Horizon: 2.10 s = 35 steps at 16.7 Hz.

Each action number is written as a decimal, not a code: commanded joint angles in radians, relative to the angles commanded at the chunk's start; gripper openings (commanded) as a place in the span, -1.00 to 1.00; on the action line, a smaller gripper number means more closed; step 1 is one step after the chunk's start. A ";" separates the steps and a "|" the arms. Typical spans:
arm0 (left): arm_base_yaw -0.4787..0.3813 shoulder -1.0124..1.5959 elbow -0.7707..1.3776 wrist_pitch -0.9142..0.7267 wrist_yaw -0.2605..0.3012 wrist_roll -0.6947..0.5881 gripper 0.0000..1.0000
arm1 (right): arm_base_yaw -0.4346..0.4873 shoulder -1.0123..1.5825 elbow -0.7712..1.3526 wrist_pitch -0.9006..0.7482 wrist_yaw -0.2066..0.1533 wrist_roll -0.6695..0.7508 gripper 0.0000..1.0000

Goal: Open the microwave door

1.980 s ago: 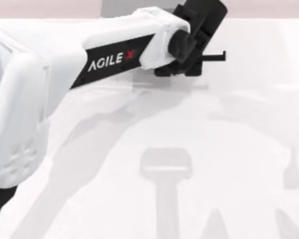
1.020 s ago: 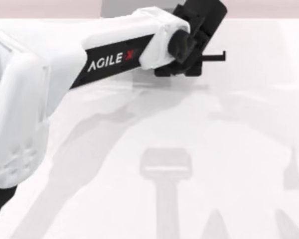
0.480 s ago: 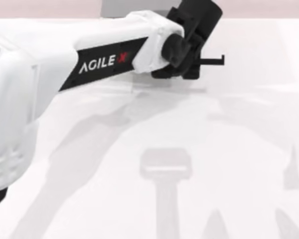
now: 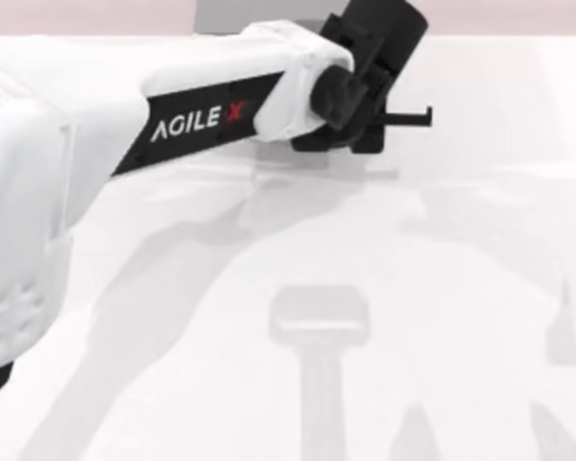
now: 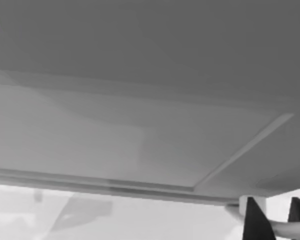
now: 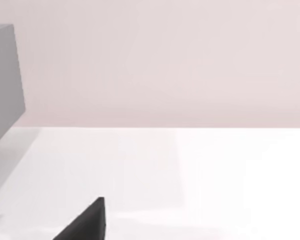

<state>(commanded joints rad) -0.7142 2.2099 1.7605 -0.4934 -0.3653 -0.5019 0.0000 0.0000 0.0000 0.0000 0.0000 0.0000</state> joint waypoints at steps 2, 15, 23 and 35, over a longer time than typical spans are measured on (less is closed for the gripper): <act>0.000 0.000 0.000 0.000 0.000 0.000 -1.00 | 0.000 0.000 0.000 0.000 0.000 0.000 1.00; 0.000 0.000 0.000 0.000 0.000 0.000 -1.00 | 0.000 0.000 0.000 0.000 0.000 0.000 1.00; 0.001 -0.032 -0.047 0.034 0.024 0.030 -1.00 | 0.000 0.000 0.000 0.000 0.000 0.000 1.00; 0.005 -0.045 -0.076 0.048 0.034 0.050 -1.00 | 0.000 0.000 0.000 0.000 0.000 0.000 1.00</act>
<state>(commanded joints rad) -0.7088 2.1649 1.6849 -0.4457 -0.3313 -0.4519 0.0000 0.0000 0.0000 0.0000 0.0000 0.0000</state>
